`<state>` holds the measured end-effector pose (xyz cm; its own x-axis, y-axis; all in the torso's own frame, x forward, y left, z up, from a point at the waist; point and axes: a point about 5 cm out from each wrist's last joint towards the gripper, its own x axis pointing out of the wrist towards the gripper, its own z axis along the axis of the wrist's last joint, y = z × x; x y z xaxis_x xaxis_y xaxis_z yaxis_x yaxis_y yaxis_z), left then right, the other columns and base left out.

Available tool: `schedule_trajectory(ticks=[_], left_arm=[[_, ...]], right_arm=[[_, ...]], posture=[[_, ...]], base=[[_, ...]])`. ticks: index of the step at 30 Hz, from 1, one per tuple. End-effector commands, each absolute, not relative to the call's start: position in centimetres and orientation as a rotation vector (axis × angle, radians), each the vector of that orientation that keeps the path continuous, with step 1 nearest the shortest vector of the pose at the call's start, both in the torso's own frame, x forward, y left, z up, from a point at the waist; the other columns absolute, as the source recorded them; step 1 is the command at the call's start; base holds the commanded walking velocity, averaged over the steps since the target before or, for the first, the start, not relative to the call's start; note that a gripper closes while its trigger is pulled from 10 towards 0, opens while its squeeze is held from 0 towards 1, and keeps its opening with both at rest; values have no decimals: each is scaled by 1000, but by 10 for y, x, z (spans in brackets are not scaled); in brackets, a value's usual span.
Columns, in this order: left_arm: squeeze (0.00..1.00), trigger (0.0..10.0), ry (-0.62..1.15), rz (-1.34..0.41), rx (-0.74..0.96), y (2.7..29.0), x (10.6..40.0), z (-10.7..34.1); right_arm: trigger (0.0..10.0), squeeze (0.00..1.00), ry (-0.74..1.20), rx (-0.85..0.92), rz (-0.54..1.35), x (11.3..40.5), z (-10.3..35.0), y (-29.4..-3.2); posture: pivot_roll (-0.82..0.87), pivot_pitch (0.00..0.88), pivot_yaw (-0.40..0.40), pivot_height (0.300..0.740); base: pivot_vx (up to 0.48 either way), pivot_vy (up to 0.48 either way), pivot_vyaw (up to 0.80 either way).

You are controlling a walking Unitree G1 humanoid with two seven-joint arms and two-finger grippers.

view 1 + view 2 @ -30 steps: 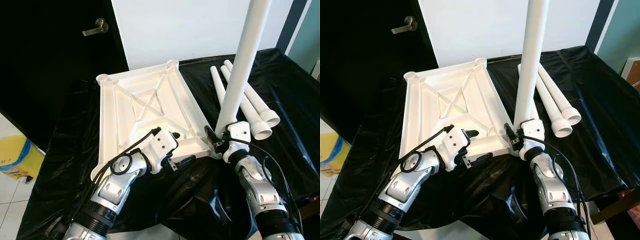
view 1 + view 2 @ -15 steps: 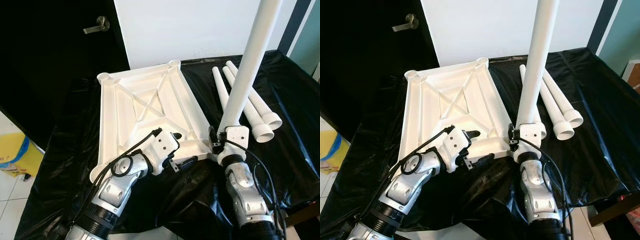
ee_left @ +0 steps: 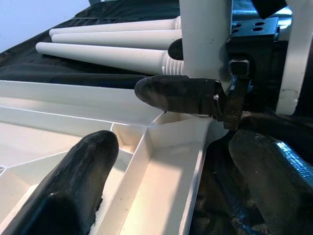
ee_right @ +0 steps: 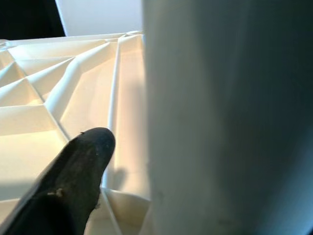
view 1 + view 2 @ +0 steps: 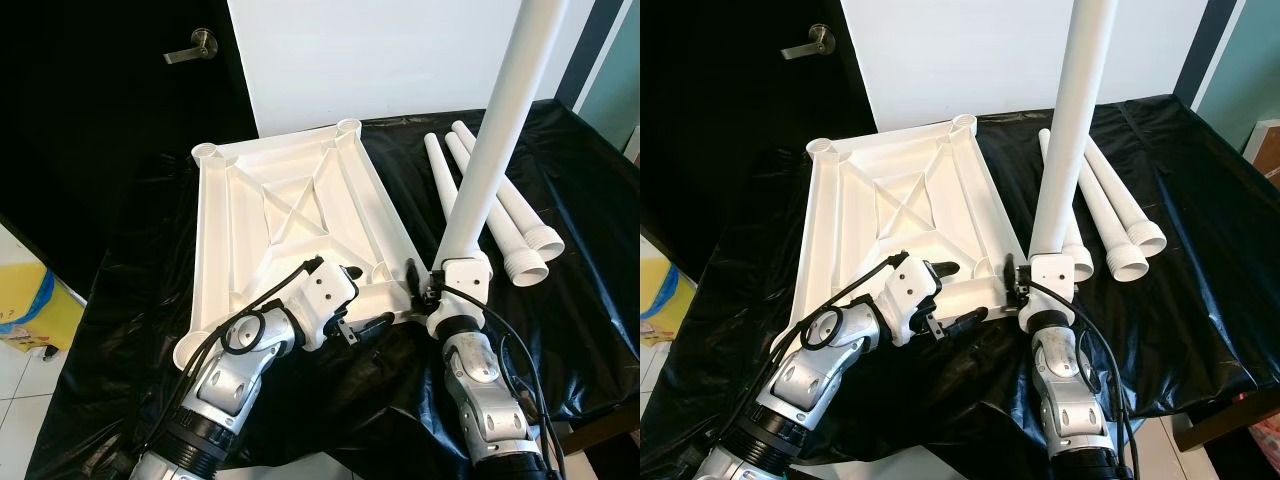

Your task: Building children table

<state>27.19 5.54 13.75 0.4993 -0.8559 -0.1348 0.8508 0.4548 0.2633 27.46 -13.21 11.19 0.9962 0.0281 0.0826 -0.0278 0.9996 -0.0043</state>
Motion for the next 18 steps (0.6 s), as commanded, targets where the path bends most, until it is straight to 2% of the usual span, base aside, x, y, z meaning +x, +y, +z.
schedule_trajectory(ticks=[1,3,4,6,7,13,18], left_arm=[[0,10000,-5,-987,325,62,277,138],[0,10000,1,-966,334,65,280,137],[0,10000,13,-940,341,67,284,135],[0,10000,20,-922,346,69,286,135],[0,10000,29,-891,357,72,290,133],[0,10000,66,-740,382,87,310,132],[0,10000,94,-690,412,94,317,130]], right_arm=[[10000,1000,-89,-7,55,271,113,-131],[10000,1000,-101,-8,67,267,114,-133],[10000,318,-109,-15,82,263,114,-135],[10000,318,-112,-20,92,260,114,-137],[10000,0,-112,-20,105,255,113,-139],[10000,0,-114,-46,164,237,113,-149],[10000,0,-97,-60,189,231,110,-155]], posture=[[-143,24,44,740],[-144,26,45,740],[-144,26,45,740],[-145,32,46,740],[-145,32,46,740],[-156,44,51,740],[-160,48,56,740]], base=[[0,0,0],[0,0,0],[0,0,0],[0,0,0],[0,0,0],[0,0,0],[0,0,0]])
